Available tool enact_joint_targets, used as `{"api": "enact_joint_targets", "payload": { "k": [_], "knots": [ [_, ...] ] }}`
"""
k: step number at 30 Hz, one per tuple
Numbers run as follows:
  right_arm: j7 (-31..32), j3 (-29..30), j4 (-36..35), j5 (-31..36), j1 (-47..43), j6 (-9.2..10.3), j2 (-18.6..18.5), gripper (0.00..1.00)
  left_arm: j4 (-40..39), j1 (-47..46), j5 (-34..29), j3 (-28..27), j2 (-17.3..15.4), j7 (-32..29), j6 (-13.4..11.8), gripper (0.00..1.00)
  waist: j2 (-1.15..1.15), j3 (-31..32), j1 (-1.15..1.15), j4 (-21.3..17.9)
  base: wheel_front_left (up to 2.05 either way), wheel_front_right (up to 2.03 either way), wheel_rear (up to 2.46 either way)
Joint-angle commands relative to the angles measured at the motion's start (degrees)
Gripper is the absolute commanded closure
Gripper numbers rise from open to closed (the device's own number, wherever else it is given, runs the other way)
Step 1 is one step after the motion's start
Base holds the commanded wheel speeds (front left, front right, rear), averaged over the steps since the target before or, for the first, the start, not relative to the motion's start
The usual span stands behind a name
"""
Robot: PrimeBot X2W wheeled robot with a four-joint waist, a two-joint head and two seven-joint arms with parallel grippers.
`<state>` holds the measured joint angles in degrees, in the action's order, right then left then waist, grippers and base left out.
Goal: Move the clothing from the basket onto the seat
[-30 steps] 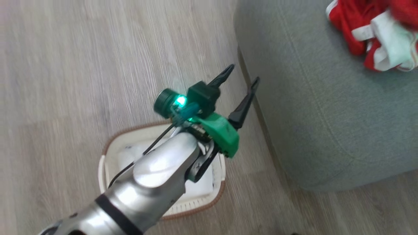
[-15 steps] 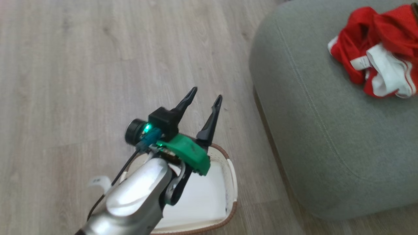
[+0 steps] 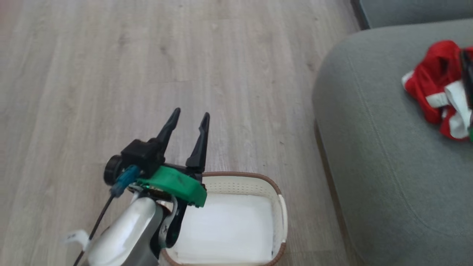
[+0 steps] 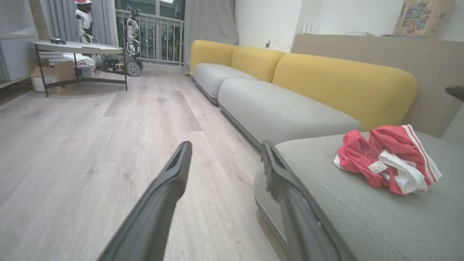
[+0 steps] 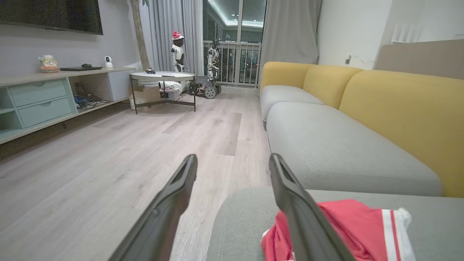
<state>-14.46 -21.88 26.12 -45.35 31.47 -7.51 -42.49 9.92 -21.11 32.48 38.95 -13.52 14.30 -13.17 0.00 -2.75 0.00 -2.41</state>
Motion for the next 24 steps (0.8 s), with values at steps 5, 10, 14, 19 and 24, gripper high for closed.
{"api": "enact_joint_targets", "payload": {
  "k": [5, 10, 14, 19, 24],
  "knots": [
    [-0.5, 13.0, -11.3, 8.9, -13.9, 0.02, 5.0, 0.0, -5.2, 1.5, -3.1, -6.1, -0.6, 0.7, -0.8, 0.0, 0.0, 0.3, 0.0, 4.1, 0.0, 0.0, 0.0],
    [-0.5, 17.7, -17.5, 13.5, -23.4, 0.02, 12.4, 0.0, -6.4, 5.7, -4.2, -10.7, 0.2, 0.7, 0.9, 0.0, 0.0, 0.7, 0.0, 5.3, 0.0, 0.0, 0.0],
    [-0.5, 18.4, -19.9, 16.9, -26.7, 0.02, 16.3, 0.0, -5.7, 9.7, -5.6, -15.7, 1.5, 0.7, 2.7, 0.0, 0.0, 1.6, 0.0, 5.4, 0.0, 0.0, 0.0],
    [-0.5, 19.1, -22.7, 19.5, -30.3, 0.02, 20.4, 0.0, -4.8, 13.8, -9.1, -20.7, 3.7, 0.7, 5.2, 0.0, 0.0, 2.4, 0.0, 5.3, 0.0, 0.0, 0.0],
    [-0.5, 18.1, -24.9, 20.4, -33.0, 0.02, 23.5, 0.0, -4.1, 16.7, -14.1, -24.6, 5.1, 0.7, 6.4, 0.0, 0.0, 2.9, 0.0, 4.9, 0.0, 0.0, 0.0]
  ]
}}
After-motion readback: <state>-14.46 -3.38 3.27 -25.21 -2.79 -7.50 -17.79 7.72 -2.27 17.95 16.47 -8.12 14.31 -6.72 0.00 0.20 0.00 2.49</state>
